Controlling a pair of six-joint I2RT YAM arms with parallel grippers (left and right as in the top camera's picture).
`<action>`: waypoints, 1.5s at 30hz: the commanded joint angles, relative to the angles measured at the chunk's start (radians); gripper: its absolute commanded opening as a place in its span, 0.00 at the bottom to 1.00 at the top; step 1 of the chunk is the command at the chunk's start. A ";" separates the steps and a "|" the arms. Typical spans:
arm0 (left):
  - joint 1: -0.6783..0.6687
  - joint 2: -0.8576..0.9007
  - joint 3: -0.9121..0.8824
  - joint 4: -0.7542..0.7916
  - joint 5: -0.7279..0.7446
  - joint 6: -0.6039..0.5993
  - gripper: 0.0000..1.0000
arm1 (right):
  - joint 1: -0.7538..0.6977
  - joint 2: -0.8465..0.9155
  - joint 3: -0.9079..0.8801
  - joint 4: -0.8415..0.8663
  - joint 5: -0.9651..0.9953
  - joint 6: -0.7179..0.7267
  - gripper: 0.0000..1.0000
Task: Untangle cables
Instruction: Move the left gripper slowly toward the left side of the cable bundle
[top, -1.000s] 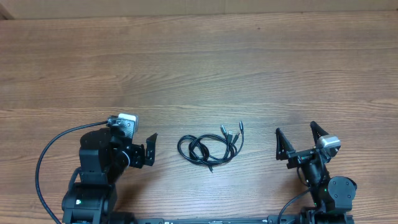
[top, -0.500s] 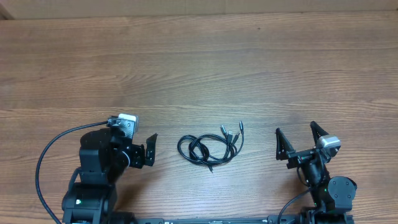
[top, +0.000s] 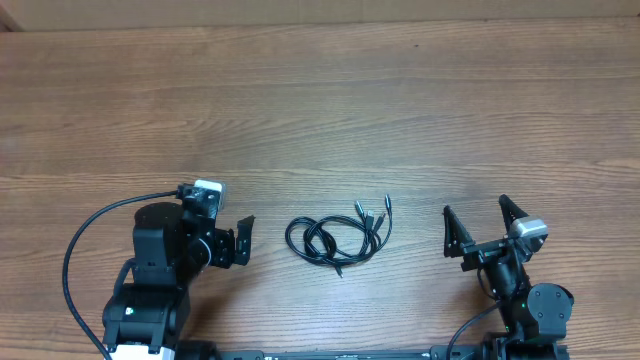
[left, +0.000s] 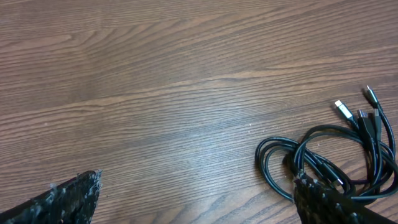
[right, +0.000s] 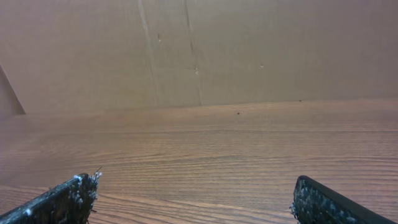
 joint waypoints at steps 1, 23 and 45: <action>0.005 0.000 0.026 0.007 0.013 0.016 1.00 | 0.005 -0.009 -0.010 0.006 0.011 -0.003 1.00; 0.005 0.000 0.059 0.001 0.058 0.016 1.00 | 0.005 -0.009 -0.010 0.006 0.011 -0.003 1.00; 0.005 -0.001 0.061 0.003 0.236 0.016 1.00 | 0.005 -0.009 -0.010 0.006 0.011 -0.003 1.00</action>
